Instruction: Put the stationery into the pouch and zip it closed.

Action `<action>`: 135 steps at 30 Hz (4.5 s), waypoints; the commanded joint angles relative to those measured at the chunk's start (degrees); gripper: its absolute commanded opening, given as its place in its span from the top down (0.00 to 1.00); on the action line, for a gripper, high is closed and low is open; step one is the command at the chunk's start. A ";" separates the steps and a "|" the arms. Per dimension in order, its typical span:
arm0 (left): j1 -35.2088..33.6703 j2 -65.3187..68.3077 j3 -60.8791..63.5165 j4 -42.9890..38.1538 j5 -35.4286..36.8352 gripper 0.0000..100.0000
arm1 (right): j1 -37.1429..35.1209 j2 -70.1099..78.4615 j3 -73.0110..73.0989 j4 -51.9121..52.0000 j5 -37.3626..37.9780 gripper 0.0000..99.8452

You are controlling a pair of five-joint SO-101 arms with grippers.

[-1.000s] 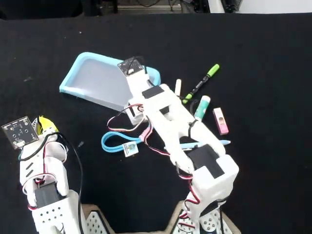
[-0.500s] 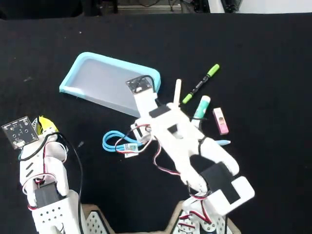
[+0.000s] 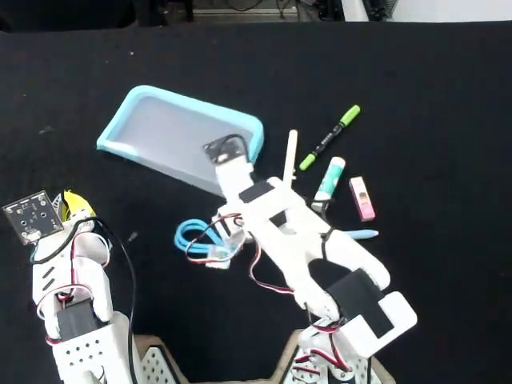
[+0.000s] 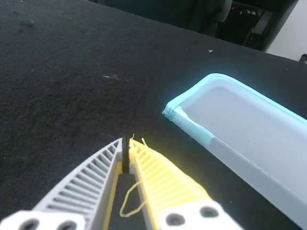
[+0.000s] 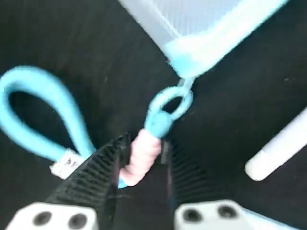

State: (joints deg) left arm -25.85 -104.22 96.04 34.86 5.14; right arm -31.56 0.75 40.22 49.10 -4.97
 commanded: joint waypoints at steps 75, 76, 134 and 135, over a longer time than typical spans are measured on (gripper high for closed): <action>3.74 -0.35 1.27 0.53 -1.85 0.97 | 5.01 -44.26 17.45 10.99 32.53 0.99; 4.53 -0.35 1.27 1.14 -3.43 0.97 | 2.99 -46.37 18.24 9.85 32.35 0.99; 1.63 -0.35 1.27 1.23 -4.84 0.97 | -4.84 -19.21 19.30 -5.54 26.99 0.81; 1.80 -0.35 1.27 1.23 -4.84 0.97 | -4.84 -19.21 19.12 -5.63 26.99 0.81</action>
State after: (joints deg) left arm -23.56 -104.22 96.04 37.41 -0.31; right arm -36.40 -18.59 60.00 45.14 21.76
